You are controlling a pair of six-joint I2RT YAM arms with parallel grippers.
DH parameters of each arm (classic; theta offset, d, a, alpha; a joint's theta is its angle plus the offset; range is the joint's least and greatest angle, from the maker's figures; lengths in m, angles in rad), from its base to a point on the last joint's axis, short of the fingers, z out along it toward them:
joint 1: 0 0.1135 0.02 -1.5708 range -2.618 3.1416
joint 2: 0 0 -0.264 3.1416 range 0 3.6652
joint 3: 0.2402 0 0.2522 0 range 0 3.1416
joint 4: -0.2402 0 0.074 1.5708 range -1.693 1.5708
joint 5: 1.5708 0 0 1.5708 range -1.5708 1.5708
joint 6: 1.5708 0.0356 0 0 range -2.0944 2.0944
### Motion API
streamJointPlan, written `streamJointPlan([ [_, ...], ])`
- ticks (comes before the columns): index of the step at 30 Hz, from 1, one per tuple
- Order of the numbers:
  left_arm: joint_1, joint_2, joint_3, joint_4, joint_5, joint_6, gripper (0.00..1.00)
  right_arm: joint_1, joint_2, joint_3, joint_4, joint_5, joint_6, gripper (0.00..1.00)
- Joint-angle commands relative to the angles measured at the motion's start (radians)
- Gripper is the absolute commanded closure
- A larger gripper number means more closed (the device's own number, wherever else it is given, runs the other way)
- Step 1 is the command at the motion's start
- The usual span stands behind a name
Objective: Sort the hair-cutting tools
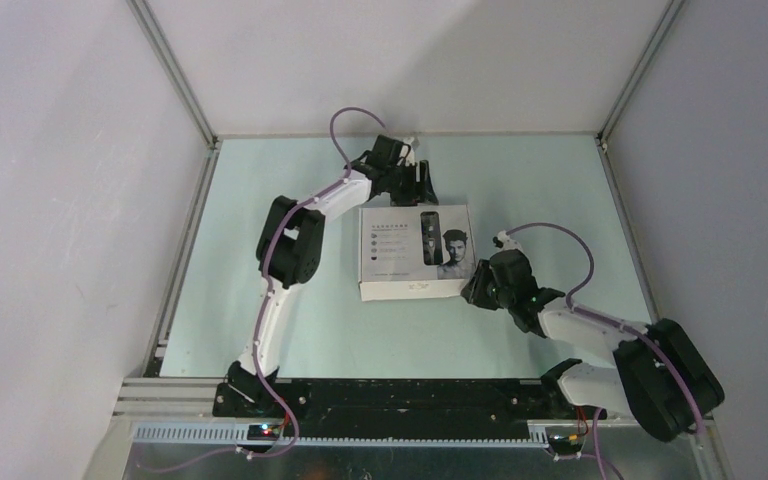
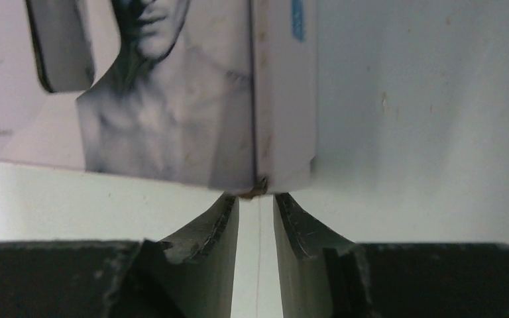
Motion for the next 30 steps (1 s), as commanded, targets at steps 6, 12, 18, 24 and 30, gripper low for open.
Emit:
streamJointPlan([
  [6,-0.004,-0.043,-0.123,0.034,0.22,-0.011,0.31,-0.106,0.186,0.059,0.286,-0.16,-0.037,0.73],
  [12,0.002,-0.248,-0.434,0.161,0.192,-0.066,0.32,-0.134,0.259,0.165,0.291,-0.179,-0.054,0.73],
  [18,0.017,-0.477,-0.748,0.29,0.058,-0.176,0.34,-0.138,0.335,0.276,0.252,-0.241,-0.079,0.73],
  [24,0.021,-0.661,-0.912,0.293,-0.122,-0.254,0.33,-0.134,0.274,0.29,0.125,-0.252,-0.11,0.7],
  [30,0.021,-0.872,-1.053,0.265,-0.364,-0.309,0.3,-0.079,0.14,0.269,-0.102,-0.23,-0.138,0.65],
])
